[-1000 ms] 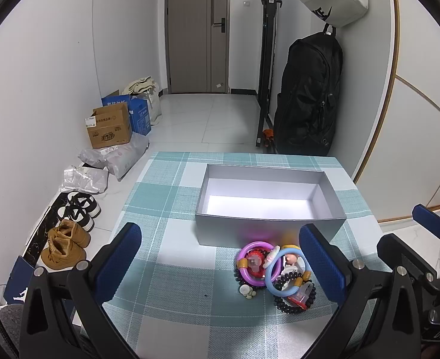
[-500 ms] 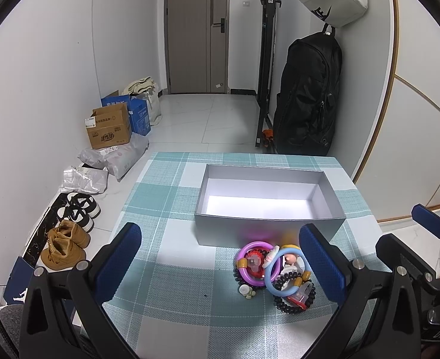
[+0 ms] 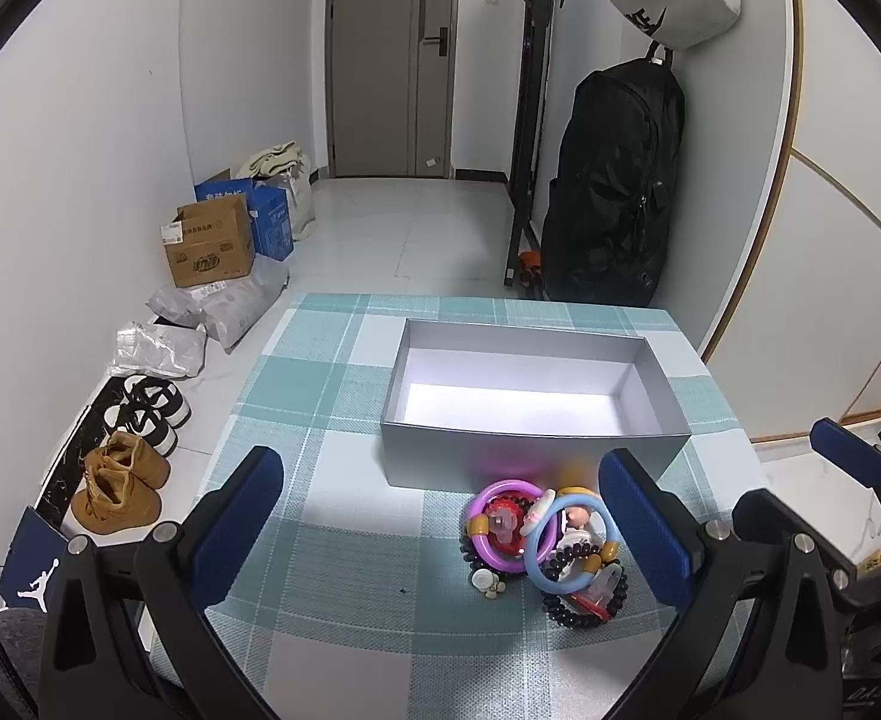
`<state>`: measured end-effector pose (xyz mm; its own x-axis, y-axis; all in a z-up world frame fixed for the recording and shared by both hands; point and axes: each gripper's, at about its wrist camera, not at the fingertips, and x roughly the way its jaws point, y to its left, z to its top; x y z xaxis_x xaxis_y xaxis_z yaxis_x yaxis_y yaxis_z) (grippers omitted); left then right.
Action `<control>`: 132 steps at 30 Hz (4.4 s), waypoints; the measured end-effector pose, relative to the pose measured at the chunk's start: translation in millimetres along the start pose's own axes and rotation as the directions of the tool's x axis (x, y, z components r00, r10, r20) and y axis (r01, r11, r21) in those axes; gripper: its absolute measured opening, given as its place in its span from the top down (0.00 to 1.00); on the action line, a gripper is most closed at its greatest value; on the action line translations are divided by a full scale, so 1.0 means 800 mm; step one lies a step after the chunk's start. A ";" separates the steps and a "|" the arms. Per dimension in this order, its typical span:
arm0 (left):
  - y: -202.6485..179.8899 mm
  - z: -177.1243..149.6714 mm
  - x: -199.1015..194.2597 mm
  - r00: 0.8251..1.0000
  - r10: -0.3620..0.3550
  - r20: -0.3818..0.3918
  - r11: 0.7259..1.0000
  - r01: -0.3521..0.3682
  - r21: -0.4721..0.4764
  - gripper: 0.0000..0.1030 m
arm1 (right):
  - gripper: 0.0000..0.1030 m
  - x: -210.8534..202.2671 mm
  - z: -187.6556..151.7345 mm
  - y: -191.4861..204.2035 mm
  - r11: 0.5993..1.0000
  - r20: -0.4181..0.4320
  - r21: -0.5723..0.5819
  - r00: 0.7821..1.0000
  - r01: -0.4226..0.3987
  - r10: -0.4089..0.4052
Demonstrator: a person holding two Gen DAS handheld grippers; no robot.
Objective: Organize jewelry
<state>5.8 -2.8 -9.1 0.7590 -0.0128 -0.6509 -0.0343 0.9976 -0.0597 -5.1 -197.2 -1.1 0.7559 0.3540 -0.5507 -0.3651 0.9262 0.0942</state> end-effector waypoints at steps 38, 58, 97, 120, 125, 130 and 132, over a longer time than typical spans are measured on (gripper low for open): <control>0.099 0.001 0.066 0.967 -0.137 -0.215 0.980 0.102 -0.169 0.01 | 0.40 0.124 -0.044 0.085 0.948 -0.318 -0.293 0.948 -0.125 0.027; 0.043 -0.017 0.075 0.931 -0.204 -0.302 0.978 0.204 -0.033 0.01 | 0.40 0.079 -0.017 0.027 0.985 -0.216 -0.098 0.969 -0.142 0.118; -0.005 -0.016 0.074 0.911 -0.250 -0.329 0.961 0.275 0.030 0.54 | 0.40 0.039 -0.007 -0.035 0.990 -0.132 0.079 0.983 -0.116 0.125; 0.043 0.067 0.091 0.883 -0.412 -0.223 0.911 0.393 -0.128 0.54 | 0.40 0.094 0.059 -0.016 0.978 -0.167 0.000 0.964 -0.208 0.206; 0.041 0.076 0.116 0.857 -0.445 -0.261 0.896 0.421 -0.142 0.54 | 0.40 0.123 0.064 -0.013 0.970 -0.197 -0.010 0.951 -0.244 0.237; 0.036 0.079 0.132 0.840 -0.465 -0.281 0.885 0.445 -0.135 0.54 | 0.40 0.142 0.062 -0.015 0.969 -0.222 -0.032 0.947 -0.246 0.233; 0.034 0.081 0.137 0.832 -0.473 -0.289 0.881 0.453 -0.139 0.54 | 0.40 0.149 0.060 -0.018 0.968 -0.231 -0.019 0.943 -0.251 0.240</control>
<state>130.2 27.6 -32.8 0.4597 -0.5025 -0.7322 0.2234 0.8634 -0.4523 116.3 -162.1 -28.1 0.4999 0.5259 -0.6882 -0.5535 0.8051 0.2132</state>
